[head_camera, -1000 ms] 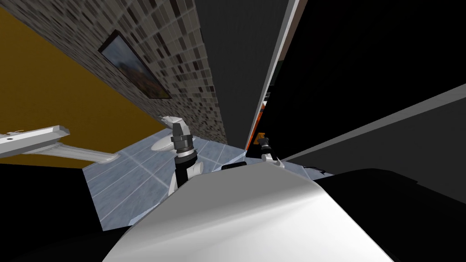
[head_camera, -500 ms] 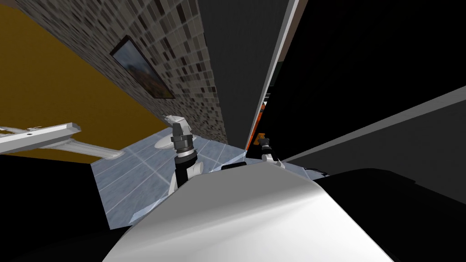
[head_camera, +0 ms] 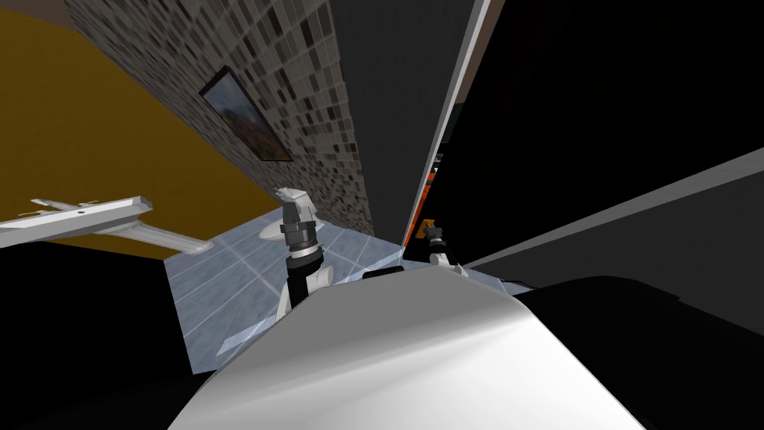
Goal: Pull the door open
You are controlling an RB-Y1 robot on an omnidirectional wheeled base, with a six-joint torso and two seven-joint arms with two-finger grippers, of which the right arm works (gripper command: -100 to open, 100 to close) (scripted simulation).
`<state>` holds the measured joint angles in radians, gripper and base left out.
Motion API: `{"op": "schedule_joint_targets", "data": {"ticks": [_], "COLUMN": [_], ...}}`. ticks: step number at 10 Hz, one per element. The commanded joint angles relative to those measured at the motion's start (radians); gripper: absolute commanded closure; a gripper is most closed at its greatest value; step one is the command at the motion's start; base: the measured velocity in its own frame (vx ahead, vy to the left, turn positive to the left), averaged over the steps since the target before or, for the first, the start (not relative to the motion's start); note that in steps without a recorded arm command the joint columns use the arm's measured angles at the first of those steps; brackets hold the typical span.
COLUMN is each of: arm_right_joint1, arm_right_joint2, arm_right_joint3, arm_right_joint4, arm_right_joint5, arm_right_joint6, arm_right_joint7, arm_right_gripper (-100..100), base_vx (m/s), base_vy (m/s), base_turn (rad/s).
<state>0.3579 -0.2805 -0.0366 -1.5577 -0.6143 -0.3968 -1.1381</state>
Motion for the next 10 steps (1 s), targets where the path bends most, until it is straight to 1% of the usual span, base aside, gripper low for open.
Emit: {"op": "schedule_joint_targets", "data": {"ticks": [1, 5, 6, 7, 8, 9, 10], "arm_right_joint1": [0.017, 0.026, 0.006, 0.013, 0.015, 0.023, 0.026], "arm_right_joint2": [0.003, 0.001, -0.009, -0.028, -0.032, -0.046, -0.052], "arm_right_joint3": [0.011, 0.015, 0.007, 0.017, 0.020, 0.029, 0.032], "arm_right_joint4": [0.008, 0.001, -0.003, -0.003, -0.003, -0.001, -0.001], "arm_right_joint5": [-0.018, -0.049, -0.045, -0.047, -0.047, -0.049, -0.049], "arm_right_joint6": [0.009, 0.010, -0.005, -0.015, -0.017, -0.022, -0.023], "arm_right_joint7": [-0.041, -0.107, -0.099, -0.119, -0.123, -0.136, -0.141], "arm_right_gripper": [100, 100, 100, 100, 100, 100, 100], "base_vx": [-0.029, -0.022, -0.012, -0.115, -0.182, -0.210, -0.196], "base_vy": [-0.018, -0.018, -0.001, 0.028, 0.032, -0.007, -0.026], "base_turn": [0.046, 0.037, 0.003, 0.168, 0.128, 0.132, 0.105]}}
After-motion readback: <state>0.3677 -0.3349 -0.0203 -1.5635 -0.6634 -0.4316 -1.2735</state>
